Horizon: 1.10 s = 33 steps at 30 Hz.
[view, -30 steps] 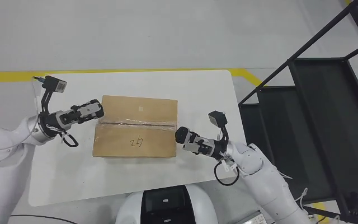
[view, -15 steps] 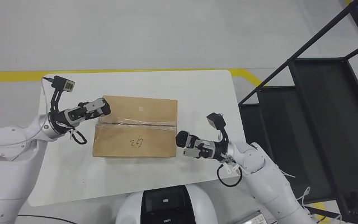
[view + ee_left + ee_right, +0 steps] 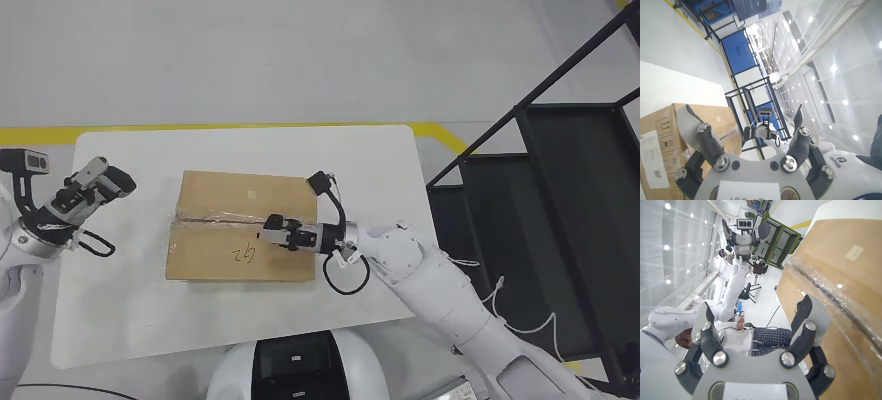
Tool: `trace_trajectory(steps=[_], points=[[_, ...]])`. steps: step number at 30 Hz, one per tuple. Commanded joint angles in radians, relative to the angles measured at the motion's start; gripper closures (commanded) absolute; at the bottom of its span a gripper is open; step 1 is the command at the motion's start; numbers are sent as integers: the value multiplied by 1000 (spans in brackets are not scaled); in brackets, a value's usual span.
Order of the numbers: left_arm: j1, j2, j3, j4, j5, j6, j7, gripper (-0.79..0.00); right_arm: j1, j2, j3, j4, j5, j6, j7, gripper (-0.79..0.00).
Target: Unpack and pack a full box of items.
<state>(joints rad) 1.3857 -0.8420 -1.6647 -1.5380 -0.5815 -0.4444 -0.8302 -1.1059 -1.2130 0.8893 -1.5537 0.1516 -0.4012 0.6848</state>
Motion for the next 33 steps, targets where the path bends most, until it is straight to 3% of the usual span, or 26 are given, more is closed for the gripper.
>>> trace_trajectory(steps=[1, 5, 11, 18, 24, 33], points=[[40, 1, -47, 3, -17, -8, 5, -785, 32, -15, -43, 24, 8, 8, -9, -785], [82, -1, -88, -9, -45, -13, 26, -785, 106, -53, -123, 93, 44, 19, -40, -785], [82, -1, -88, -9, -45, -13, 26, -785, 206, -109, -197, 238, 88, 30, -110, -785], [82, -1, -88, -9, -45, -13, 26, -785, 243, -144, -218, 363, 133, 18, -129, -785], [82, -1, -88, -9, -45, -13, 26, -785, 229, -141, -185, 367, 133, -3, -100, -785], [82, -1, -88, -9, -45, -13, 26, -785, 141, -98, -81, 278, 80, 33, -42, -785]])
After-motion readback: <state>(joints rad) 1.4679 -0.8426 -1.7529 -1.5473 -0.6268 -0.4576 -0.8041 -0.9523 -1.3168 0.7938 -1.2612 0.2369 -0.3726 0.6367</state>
